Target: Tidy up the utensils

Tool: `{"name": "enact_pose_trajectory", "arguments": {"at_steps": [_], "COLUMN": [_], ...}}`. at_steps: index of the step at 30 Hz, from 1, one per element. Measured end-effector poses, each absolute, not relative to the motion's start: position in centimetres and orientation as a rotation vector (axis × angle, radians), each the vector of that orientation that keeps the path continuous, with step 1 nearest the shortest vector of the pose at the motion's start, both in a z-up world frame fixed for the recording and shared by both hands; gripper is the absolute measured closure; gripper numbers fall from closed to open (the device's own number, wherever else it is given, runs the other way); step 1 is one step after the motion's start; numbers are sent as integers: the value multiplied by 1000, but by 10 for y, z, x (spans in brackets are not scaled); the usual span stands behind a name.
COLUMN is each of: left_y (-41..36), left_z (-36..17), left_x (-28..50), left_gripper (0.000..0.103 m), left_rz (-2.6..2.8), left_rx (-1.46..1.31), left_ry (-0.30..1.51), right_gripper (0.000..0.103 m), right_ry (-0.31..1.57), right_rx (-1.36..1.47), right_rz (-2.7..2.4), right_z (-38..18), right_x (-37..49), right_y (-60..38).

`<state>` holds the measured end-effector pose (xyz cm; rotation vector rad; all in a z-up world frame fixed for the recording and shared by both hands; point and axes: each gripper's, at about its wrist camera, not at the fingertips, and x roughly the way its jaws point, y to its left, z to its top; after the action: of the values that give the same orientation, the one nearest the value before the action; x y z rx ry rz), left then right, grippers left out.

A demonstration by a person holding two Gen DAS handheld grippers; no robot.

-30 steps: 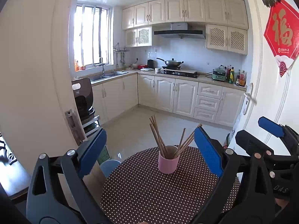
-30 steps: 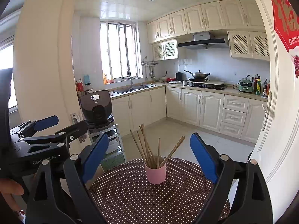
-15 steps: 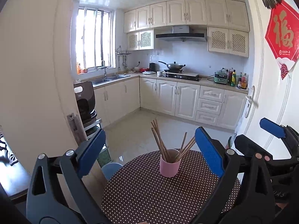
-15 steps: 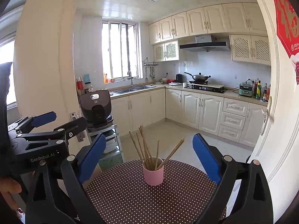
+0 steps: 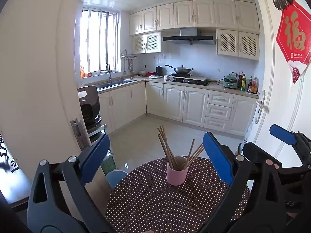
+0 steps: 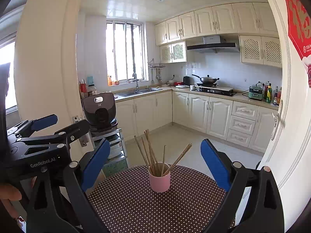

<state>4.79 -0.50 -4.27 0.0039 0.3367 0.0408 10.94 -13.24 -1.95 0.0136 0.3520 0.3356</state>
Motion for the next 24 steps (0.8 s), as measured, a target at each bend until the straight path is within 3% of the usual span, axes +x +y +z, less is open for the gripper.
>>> {"name": "enact_pose_trajectory", "arguments": {"at_steps": [24], "left_y": [-3], "left_z": [-42], "left_x": [46], "left_gripper": [8], "left_rz": [52], "left_rx": [11], "left_ry": [329], "right_gripper": [12], "right_ry": [358], "right_rx": [17], "right_rz": [338], "right_z": [-23], "right_x": [109], "right_y": [-126]}}
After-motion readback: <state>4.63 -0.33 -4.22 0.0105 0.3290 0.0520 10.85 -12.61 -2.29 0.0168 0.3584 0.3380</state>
